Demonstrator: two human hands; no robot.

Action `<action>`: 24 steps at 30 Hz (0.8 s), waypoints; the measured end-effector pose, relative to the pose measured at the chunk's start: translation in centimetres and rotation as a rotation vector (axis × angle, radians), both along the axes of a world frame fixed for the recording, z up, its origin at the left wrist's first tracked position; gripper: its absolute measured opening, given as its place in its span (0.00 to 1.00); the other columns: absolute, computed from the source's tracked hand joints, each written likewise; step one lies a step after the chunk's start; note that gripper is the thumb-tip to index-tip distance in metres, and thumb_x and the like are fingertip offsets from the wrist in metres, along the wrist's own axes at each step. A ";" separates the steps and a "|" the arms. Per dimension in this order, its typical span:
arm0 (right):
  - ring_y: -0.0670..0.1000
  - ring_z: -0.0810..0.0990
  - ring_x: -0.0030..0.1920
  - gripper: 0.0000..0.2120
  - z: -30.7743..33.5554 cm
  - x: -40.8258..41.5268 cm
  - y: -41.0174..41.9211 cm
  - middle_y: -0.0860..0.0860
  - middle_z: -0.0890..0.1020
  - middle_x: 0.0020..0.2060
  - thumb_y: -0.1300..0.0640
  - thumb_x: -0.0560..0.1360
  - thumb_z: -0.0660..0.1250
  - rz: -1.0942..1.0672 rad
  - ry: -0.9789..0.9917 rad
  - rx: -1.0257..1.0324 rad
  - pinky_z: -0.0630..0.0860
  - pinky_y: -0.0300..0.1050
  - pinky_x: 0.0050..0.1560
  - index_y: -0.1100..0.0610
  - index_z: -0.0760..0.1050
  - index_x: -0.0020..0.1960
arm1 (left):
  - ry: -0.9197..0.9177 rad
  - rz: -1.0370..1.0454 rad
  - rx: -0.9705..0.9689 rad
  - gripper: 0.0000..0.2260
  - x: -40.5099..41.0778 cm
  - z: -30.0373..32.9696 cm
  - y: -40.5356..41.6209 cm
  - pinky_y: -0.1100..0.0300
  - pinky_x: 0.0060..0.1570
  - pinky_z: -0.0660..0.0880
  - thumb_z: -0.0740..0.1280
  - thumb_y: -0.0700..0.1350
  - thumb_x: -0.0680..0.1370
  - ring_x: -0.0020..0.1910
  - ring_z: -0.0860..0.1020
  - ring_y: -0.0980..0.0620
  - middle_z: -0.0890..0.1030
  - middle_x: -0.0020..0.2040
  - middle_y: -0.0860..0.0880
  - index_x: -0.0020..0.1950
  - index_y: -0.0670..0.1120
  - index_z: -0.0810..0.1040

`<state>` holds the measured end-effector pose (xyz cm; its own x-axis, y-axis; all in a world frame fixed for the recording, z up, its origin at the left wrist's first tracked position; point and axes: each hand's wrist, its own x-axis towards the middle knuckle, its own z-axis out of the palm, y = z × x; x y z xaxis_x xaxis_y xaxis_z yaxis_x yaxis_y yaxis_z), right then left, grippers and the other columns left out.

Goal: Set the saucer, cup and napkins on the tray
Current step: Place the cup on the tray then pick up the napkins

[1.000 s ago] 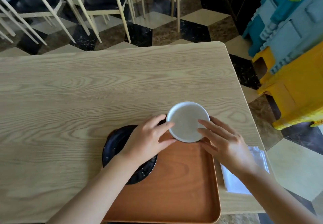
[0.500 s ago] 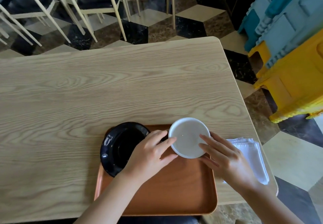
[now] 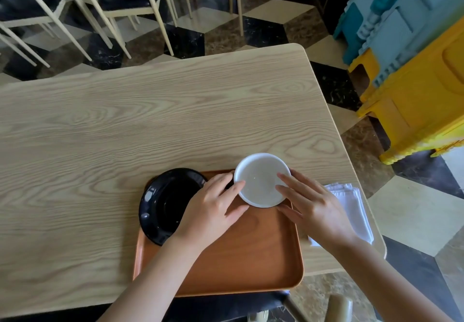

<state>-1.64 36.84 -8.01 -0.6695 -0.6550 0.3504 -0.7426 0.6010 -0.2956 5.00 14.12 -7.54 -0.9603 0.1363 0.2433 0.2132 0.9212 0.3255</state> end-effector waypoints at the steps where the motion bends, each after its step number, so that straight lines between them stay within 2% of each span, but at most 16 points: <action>1: 0.56 0.78 0.59 0.14 0.1 0.2 0.0 0.55 0.80 0.59 0.55 0.71 0.68 0.001 -0.016 0.006 0.79 0.51 0.52 0.60 0.79 0.54 | -0.023 0.004 -0.002 0.18 0.1 0.1 0.1 0.53 0.54 0.77 0.65 0.52 0.75 0.57 0.77 0.47 0.80 0.56 0.43 0.59 0.43 0.77; 5: 0.55 0.75 0.62 0.18 1.1 1.5 0.8 0.57 0.77 0.62 0.54 0.74 0.64 -0.058 -0.087 -0.033 0.73 0.50 0.59 0.59 0.75 0.61 | -0.030 0.030 0.000 0.23 1.7 1.2 1.3 0.51 0.65 0.69 0.63 0.51 0.76 0.66 0.70 0.45 0.71 0.68 0.39 0.68 0.42 0.70; 8: 0.57 0.73 0.64 0.18 1.3 3.4 2.9 0.59 0.76 0.63 0.52 0.75 0.60 -0.165 -0.084 -0.043 0.70 0.52 0.62 0.60 0.75 0.60 | -0.005 -0.074 0.045 0.22 3.4 1.9 4.3 0.50 0.66 0.67 0.63 0.48 0.76 0.68 0.67 0.45 0.69 0.70 0.40 0.69 0.42 0.69; 10: 0.57 0.69 0.67 0.19 0.7 4.7 4.8 0.59 0.73 0.66 0.51 0.76 0.58 -0.257 -0.087 0.004 0.68 0.56 0.64 0.59 0.73 0.62 | -0.055 -0.157 0.033 0.23 4.4 1.9 7.2 0.48 0.68 0.65 0.62 0.49 0.76 0.71 0.63 0.46 0.66 0.72 0.41 0.70 0.45 0.66; 13: 0.58 0.61 0.71 0.22 -0.2 5.6 7.3 0.61 0.67 0.69 0.49 0.76 0.56 -0.387 -0.177 0.113 0.66 0.60 0.66 0.57 0.69 0.66 | -0.184 -0.236 -0.140 0.28 4.7 0.9 11.6 0.43 0.67 0.62 0.58 0.55 0.74 0.73 0.59 0.47 0.62 0.74 0.42 0.73 0.49 0.61; 15: 0.60 0.61 0.71 0.23 -0.6 5.9 8.6 0.62 0.66 0.70 0.48 0.75 0.55 -0.440 -0.255 0.192 0.69 0.63 0.63 0.56 0.70 0.65 | -0.257 -0.256 -0.245 0.28 4.2 0.0 13.6 0.40 0.69 0.60 0.54 0.57 0.73 0.73 0.57 0.47 0.61 0.75 0.42 0.73 0.51 0.60; 18: 0.63 0.68 0.67 0.20 -0.9 6.3 9.7 0.63 0.69 0.67 0.49 0.74 0.61 -0.508 -0.328 0.256 0.73 0.65 0.57 0.53 0.72 0.65 | -0.360 -0.249 -0.279 0.28 3.7 -1.0 15.0 0.41 0.64 0.54 0.51 0.59 0.72 0.73 0.59 0.47 0.65 0.73 0.41 0.70 0.51 0.67; 21: 0.65 0.76 0.58 0.22 -0.6 6.1 9.7 0.64 0.75 0.62 0.58 0.68 0.73 -0.544 -0.367 0.230 0.77 0.61 0.49 0.54 0.75 0.62 | -0.389 -0.252 -0.323 0.30 3.7 -1.5 15.5 0.40 0.63 0.54 0.50 0.60 0.72 0.72 0.61 0.44 0.66 0.71 0.38 0.71 0.49 0.66; 24: 0.64 0.76 0.46 0.18 0.0 5.6 8.9 0.64 0.78 0.56 0.67 0.68 0.70 -0.589 -0.430 0.117 0.78 0.56 0.42 0.56 0.78 0.56 | -0.372 -0.248 -0.351 0.31 3.9 -1.9 15.5 0.40 0.64 0.53 0.50 0.60 0.73 0.73 0.58 0.44 0.64 0.72 0.38 0.73 0.47 0.63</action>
